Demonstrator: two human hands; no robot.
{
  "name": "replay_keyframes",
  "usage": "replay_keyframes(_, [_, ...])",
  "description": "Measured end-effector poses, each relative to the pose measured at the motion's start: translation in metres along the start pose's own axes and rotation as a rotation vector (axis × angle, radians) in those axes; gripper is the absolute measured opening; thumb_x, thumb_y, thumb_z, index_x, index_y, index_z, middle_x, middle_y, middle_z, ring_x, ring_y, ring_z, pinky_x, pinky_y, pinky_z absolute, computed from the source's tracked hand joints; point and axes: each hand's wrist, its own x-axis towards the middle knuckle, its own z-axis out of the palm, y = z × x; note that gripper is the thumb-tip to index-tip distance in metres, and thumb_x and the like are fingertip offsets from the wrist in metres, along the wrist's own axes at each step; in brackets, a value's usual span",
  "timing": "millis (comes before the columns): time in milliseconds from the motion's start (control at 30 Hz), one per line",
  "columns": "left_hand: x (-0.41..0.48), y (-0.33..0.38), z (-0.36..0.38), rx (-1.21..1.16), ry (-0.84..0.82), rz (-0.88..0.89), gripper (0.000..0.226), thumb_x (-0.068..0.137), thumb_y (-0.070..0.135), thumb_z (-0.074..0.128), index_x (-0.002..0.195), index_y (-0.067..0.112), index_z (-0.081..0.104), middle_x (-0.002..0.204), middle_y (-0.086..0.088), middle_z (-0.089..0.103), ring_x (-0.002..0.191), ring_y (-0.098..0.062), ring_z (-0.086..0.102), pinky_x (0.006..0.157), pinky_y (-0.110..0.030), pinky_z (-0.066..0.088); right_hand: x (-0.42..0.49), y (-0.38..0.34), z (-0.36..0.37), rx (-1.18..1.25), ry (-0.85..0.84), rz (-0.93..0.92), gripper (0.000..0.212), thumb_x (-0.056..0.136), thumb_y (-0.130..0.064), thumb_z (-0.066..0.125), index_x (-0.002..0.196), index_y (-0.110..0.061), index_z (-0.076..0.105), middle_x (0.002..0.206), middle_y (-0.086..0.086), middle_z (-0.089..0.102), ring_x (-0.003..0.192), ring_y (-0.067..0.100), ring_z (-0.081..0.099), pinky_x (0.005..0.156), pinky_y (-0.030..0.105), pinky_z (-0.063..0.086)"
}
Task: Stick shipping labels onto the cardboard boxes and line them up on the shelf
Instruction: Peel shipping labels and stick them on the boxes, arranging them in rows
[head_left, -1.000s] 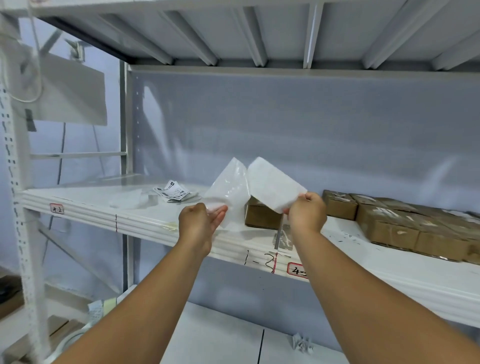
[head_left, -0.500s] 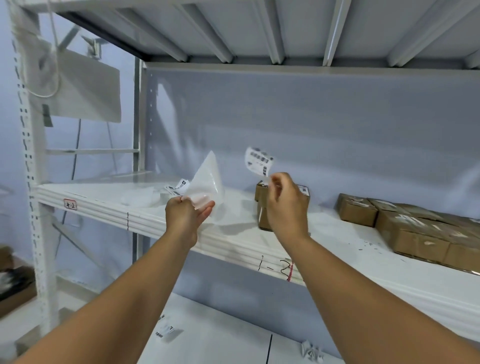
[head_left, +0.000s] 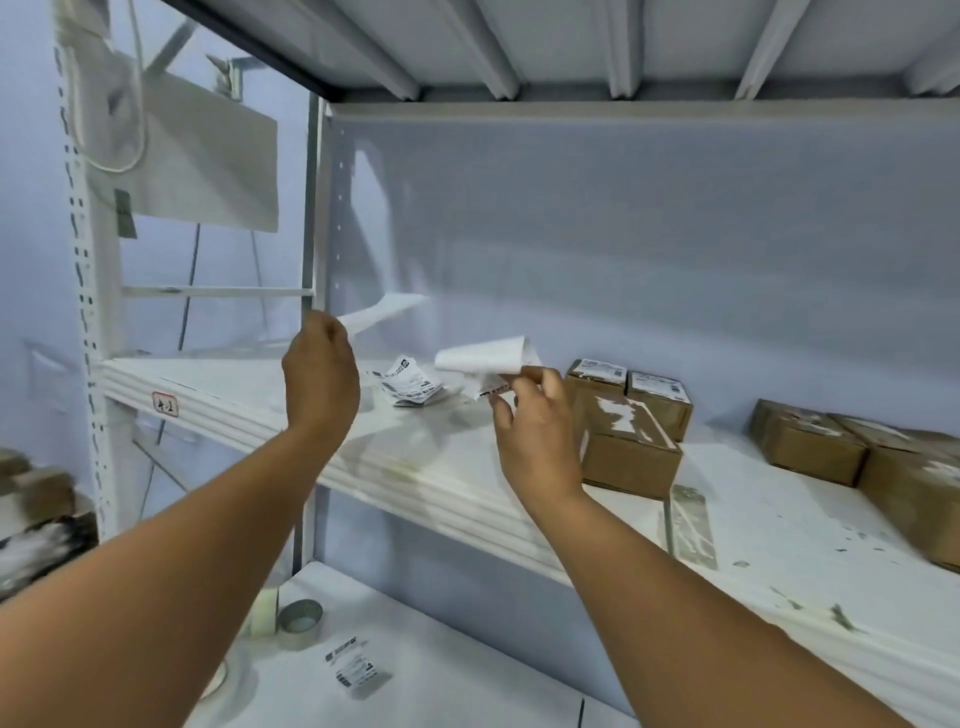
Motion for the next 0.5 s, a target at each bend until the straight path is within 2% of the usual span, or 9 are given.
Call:
replay_keyframes(133, [0.01,-0.039,0.017,0.374,-0.213,0.081,0.016,0.095,0.005,0.043,0.107,0.0,0.052,0.105,-0.022,0.052,0.093,-0.038,0.052,0.072,-0.033,0.035,0.004,0.004,0.021,0.078,-0.031,0.003,0.03,0.095,-0.005,0.045,0.123,-0.004,0.055,0.123,0.01,0.047,0.101,0.026,0.053,0.08,0.022,0.033])
replay_keyframes(233, [0.004,-0.058,0.024,0.538,-0.327,0.12,0.013,0.091,0.0,0.044,0.102,0.0,0.05,0.106,-0.019,0.047,0.097,-0.038,0.051,0.073,-0.038,0.042,0.008,0.01,0.023,0.094,-0.009,0.038,0.024,0.096,-0.009,0.047,0.111,-0.002,0.064,0.112,0.013,0.055,0.097,0.026,0.054,0.076,0.022,0.032])
replay_keyframes(333, [0.003,-0.061,0.024,0.666,-0.374,0.146,0.017,0.095,0.009,0.04,0.103,0.004,0.054,0.102,-0.012,0.051,0.098,-0.032,0.052,0.074,-0.035,0.038,0.009,0.014,0.023,0.117,-0.001,0.077,0.026,0.097,-0.013,0.048,0.112,-0.007,0.067,0.11,0.011,0.059,0.101,0.024,0.056,0.079,0.02,0.033])
replay_keyframes(433, [0.001,-0.054,0.016,0.857,-0.357,0.166,0.025,0.097,0.018,0.036,0.101,0.013,0.06,0.086,-0.002,0.052,0.099,-0.029,0.048,0.077,-0.032,0.031,0.008,0.013,0.024,0.121,0.008,0.082,0.026,0.095,-0.014,0.05,0.114,-0.011,0.067,0.112,0.01,0.062,0.101,0.022,0.056,0.083,0.021,0.034])
replay_keyframes(467, [0.0,-0.053,0.015,0.873,-0.329,0.192,0.027,0.097,0.023,0.038,0.103,0.012,0.062,0.088,-0.004,0.054,0.101,-0.031,0.044,0.078,-0.034,0.031,0.008,0.012,0.024,0.106,0.017,0.079,0.025,0.095,-0.015,0.05,0.114,-0.011,0.067,0.112,0.009,0.062,0.101,0.023,0.056,0.083,0.023,0.035])
replay_keyframes(500, [-0.002,-0.053,0.015,0.812,-0.273,0.215,0.028,0.096,0.025,0.041,0.109,0.011,0.062,0.1,-0.009,0.059,0.105,-0.034,0.042,0.081,-0.037,0.032,0.007,0.012,0.024,0.087,0.022,0.079,0.025,0.096,-0.016,0.049,0.113,-0.012,0.067,0.112,0.008,0.061,0.1,0.023,0.057,0.084,0.025,0.036])
